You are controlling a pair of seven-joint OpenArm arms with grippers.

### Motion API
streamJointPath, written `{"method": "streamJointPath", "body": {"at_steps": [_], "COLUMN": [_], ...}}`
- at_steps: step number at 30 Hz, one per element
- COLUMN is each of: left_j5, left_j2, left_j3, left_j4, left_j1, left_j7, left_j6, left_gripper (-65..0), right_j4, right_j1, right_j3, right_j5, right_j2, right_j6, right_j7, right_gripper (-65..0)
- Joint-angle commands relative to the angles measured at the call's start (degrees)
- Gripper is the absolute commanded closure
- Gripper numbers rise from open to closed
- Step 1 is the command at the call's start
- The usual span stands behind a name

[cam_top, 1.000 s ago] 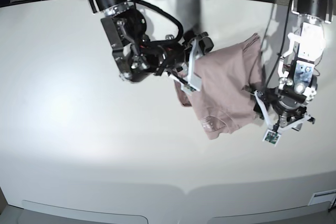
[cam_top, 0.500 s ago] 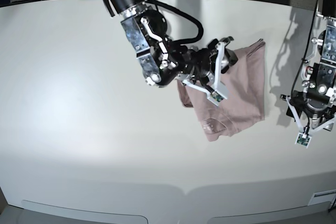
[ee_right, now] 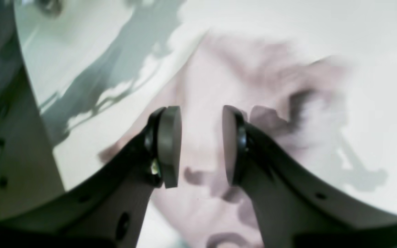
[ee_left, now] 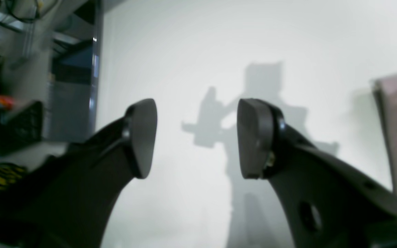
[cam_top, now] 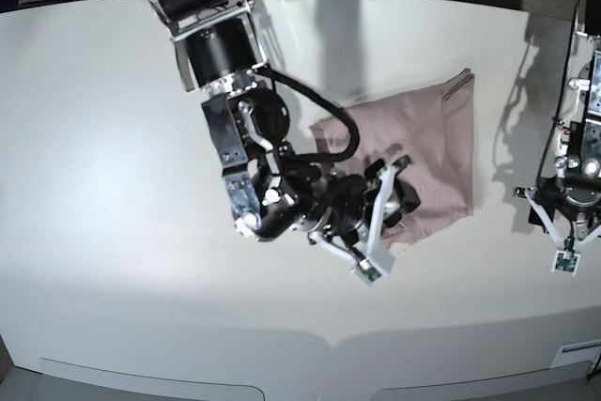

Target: Fold the T-shirt properly

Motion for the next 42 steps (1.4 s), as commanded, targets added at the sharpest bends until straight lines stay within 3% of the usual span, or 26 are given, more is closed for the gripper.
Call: {"method": "streamJointPath", "body": {"at_steps": [1, 6, 12, 18, 23, 28, 33, 38, 42], "left_j5": [-0.85, -7.32, -10.91, -10.62, -6.82, -6.03, -3.32, -2.03, -1.68], "left_j2": [-1.01, -0.98, -0.87, -0.85, -0.85, -0.68, 0.76, 1.97, 5.44], "left_j3": [-1.7, -8.22, -14.8, -14.97, -14.97, -14.97, -14.97, -14.97, -14.97], "left_j4": [0.92, 0.98, 5.49, 16.31, 24.76, 30.67, 31.45, 31.45, 31.45], "left_j1": [-1.27, -1.07, 2.29, 13.97, 25.24, 36.28, 48.22, 58.95, 66.66], "left_j7": [-1.31, -0.39, 1.31, 2.05, 4.33, 4.9, 5.97, 5.66, 5.33], "left_j6": [0.68, -0.66, -1.18, -2.67, -2.51, -2.38, -2.38, -2.38, -2.43], "left_gripper": [-35.0, -35.0, -35.0, -35.0, -35.0, -35.0, -35.0, -35.0, -35.0], "right_j4": [0.9, 0.92, 4.24, 14.21, 24.5, 32.89, 40.48, 47.43, 51.08], "right_j1": [2.69, 7.69, 7.45, 1.42, -8.28, -20.28, -34.8, -48.83, -60.04], "right_j3": [1.75, 9.29, 13.66, 16.85, 23.23, 34.42, 46.47, 56.96, 63.08], "right_j5": [1.11, 1.75, 5.31, 10.19, 20.13, 28.85, 37.07, 41.16, 42.51], "right_j2": [-0.53, 2.08, 10.38, 18.49, 23.17, 26.75, 28.2, 28.3, 27.89], "right_j6": [0.3, 0.3, 0.3, 0.3, 0.3, 0.3, 0.3, 0.3, 0.3], "right_j7": [1.4, 1.07, -5.25, -10.38, -19.91, -26.57, -26.57, -26.57, -26.57], "right_gripper": [-19.5, -19.5, -19.4, -16.2, -16.2, -16.2, -16.2, -16.2, -16.2]}}
